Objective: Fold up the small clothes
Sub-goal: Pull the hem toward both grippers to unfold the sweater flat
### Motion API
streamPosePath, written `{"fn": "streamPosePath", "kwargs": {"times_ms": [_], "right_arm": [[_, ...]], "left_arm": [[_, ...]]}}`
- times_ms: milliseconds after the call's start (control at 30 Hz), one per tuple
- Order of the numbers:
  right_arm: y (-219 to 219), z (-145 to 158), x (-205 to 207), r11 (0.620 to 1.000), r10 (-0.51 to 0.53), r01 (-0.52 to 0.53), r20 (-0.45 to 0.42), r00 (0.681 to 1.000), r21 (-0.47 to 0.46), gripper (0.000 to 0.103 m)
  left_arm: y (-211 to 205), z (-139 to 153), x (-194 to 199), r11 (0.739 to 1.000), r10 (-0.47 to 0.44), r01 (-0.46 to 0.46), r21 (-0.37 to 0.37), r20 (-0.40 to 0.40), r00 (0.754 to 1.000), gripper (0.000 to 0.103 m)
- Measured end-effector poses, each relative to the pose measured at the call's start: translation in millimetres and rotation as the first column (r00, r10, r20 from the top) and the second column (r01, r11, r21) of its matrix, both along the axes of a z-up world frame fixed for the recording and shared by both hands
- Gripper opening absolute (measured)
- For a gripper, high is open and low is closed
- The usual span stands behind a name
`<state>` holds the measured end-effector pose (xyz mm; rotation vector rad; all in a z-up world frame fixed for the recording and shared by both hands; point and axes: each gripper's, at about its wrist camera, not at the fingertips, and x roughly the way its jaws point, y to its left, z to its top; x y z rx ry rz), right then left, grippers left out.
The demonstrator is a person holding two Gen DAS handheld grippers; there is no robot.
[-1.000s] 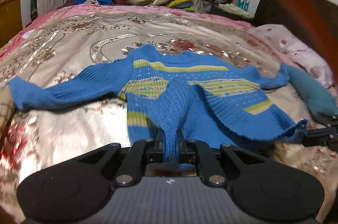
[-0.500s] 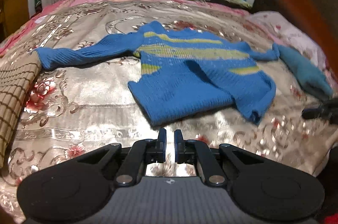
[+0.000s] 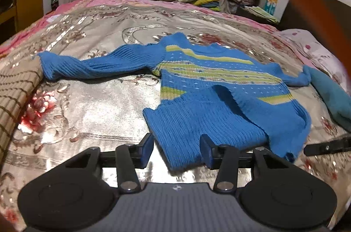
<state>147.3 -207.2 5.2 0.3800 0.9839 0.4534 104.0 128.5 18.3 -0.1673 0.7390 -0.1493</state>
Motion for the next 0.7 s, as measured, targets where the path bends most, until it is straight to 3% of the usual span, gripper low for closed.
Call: {"fn": "streamPosePath", "kwargs": {"times_ms": [200,233,267,300,333,367,433,700], "right_arm": [[0.9,-12.0,14.0,0.997,-0.072,0.073,-0.06,0.996,0.025,0.05],[1.3,-11.7,15.0,0.996,-0.084,0.085,-0.054,0.995,0.022,0.049],[1.4,-11.7,16.7,0.995,-0.097,0.098,-0.056,0.994,0.017,0.041],[0.8,-12.8,18.9,0.994,-0.11,0.111,-0.063,0.992,0.016,0.032],[-0.3,-14.2,21.4,0.992,-0.12,0.122,-0.077,0.99,0.018,0.017],[-2.4,-15.4,23.1,0.991,-0.127,0.13,-0.091,0.988,0.027,0.011],[-6.9,-13.8,22.5,0.99,-0.126,0.131,-0.097,0.987,0.045,0.008],[-39.8,21.9,-12.1,0.995,-0.095,0.095,-0.016,0.995,0.006,0.007]], "left_arm": [[-7.7,-13.6,20.7,1.0,0.011,-0.011,0.0,-0.022,1.0,0.052],[-8.9,-14.4,23.1,1.0,0.016,-0.016,0.01,-0.023,1.0,0.047],[-9.9,-14.6,24.8,1.0,0.017,-0.017,0.016,-0.02,1.0,0.042],[-10.2,-14.5,26.4,1.0,0.015,-0.014,0.017,-0.023,1.0,0.028],[-9.6,-14.1,28.0,1.0,0.009,-0.008,0.008,-0.026,1.0,0.018],[-8.8,-12.7,27.5,1.0,0.001,-0.001,-0.007,-0.021,1.0,0.017],[-7.5,-7.2,22.4,0.999,-0.02,0.02,-0.027,0.004,1.0,0.008],[-8.8,18.6,-16.4,0.992,-0.111,0.115,-0.05,0.075,0.991,0.008]]}}
